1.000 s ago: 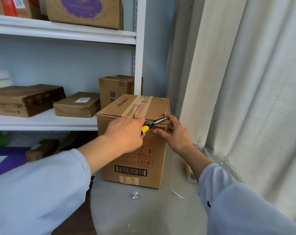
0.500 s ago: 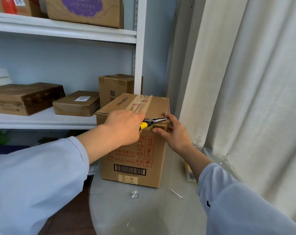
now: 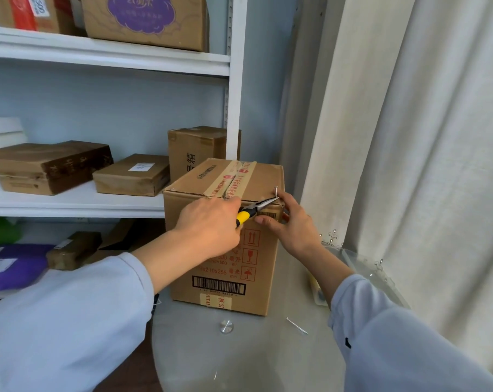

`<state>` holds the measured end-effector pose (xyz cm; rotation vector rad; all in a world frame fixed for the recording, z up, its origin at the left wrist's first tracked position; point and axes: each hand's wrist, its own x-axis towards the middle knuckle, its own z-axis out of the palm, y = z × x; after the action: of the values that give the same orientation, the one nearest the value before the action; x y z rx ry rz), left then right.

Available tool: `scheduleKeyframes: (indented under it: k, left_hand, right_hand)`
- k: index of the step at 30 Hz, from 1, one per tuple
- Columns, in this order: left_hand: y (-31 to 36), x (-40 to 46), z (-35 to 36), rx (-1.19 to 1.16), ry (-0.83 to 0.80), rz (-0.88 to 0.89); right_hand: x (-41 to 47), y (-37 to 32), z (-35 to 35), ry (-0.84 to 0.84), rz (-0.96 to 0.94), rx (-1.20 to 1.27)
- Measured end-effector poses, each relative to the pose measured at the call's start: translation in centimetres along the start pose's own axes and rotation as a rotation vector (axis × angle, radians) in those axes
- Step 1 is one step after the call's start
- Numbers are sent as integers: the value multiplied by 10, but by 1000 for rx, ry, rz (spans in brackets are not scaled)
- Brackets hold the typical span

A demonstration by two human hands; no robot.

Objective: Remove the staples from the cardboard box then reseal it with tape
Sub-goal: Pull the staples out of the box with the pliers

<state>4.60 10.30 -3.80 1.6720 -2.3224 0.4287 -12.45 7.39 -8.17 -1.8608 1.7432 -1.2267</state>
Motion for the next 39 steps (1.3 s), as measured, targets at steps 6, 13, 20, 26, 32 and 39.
scheduleKeyframes:
  k: [6,13,20,26,32,39]
  left_hand:
    - [0,-4,2,105,115,17]
    - [-7,2,5,-49,64,-12]
    - [-11,5,1,-88,49,-20]
    - [-11,2,-11,-59,259,14]
    - [-6,6,-18,-167,89,5]
    - [3,-14,-5,-218,-22,-1]
  right_hand:
    - [1,-1,1,-3,9,-14]
    - [2,-1,2,1,15,-19]
    - [0,-3,2,-2,18,-19]
    - [-1,-4,0,-16,29,-41]
    - [-1,-5,-5,-140,28,30]
    - [-24,-7,-27,241,-60,22]
